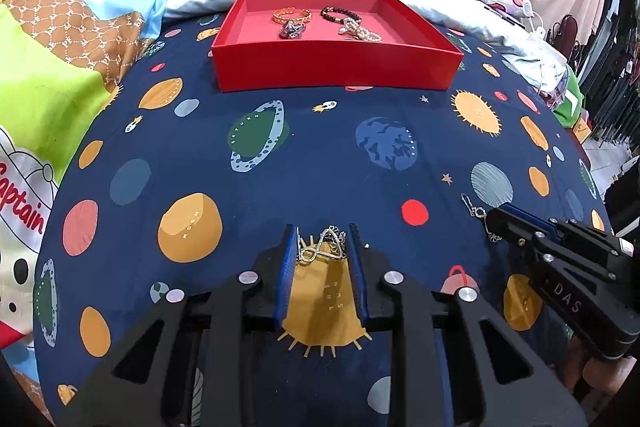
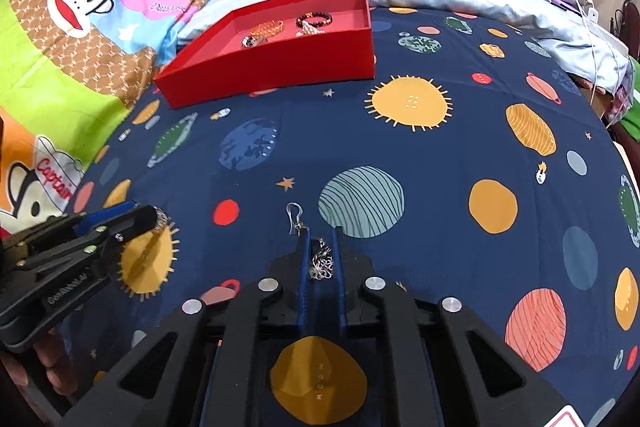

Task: Organize jewelry
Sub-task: 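Carry both silver earrings into the red tray and open both grippers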

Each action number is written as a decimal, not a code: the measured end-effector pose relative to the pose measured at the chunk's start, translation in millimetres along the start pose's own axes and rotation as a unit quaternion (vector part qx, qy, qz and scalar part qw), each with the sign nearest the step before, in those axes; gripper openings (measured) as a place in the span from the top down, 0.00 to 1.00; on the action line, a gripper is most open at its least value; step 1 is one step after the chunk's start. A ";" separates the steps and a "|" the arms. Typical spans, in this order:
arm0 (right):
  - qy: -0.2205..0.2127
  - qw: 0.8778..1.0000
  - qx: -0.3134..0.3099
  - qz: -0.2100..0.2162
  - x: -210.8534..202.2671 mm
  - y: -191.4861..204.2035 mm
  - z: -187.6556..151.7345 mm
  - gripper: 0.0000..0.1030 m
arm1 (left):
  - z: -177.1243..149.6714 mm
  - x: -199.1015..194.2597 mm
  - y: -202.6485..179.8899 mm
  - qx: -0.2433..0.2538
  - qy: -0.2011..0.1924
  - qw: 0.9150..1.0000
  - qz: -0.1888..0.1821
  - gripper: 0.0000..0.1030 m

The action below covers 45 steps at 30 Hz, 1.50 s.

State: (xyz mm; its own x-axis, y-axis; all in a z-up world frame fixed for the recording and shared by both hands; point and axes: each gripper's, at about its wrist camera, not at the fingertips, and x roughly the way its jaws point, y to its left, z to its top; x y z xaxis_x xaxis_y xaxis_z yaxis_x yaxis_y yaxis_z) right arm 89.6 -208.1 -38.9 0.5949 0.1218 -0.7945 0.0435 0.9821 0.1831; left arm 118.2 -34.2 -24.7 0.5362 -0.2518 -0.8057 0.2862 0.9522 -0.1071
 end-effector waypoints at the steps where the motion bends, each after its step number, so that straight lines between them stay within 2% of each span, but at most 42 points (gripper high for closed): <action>1: -0.001 1.000 0.001 0.001 -1.7 0.5 0.1 0.95 | -0.2 -1.0 0.3 0.000 -0.001 1.000 0.000 0.77; 12: -0.015 1.000 0.009 0.004 -22.0 2.2 -2.4 0.95 | -1.7 -17.5 3.8 -0.003 -0.014 1.000 -0.002 0.77; 26: -0.076 0.996 0.008 0.037 -81.6 15.1 17.6 0.96 | 8.1 -61.2 11.0 -0.007 -0.056 0.998 -0.009 0.77; 35: -0.103 0.993 0.000 0.062 -97.8 17.5 44.0 0.95 | 44.1 -82.1 10.5 0.001 -0.096 0.995 0.004 0.77; 45: -0.134 0.989 -0.020 0.068 -91.5 20.2 102.2 0.95 | 101.8 -79.5 8.0 0.017 -0.137 0.990 0.022 0.77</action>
State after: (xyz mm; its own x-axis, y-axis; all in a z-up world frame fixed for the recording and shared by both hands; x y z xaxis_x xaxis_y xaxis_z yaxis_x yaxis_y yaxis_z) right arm 118.1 -214.1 96.7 0.7840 0.2155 -0.5821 -0.0795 0.9649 0.2501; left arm 158.6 -24.2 97.8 0.7431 -0.2515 -0.6201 0.2815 0.9582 -0.0513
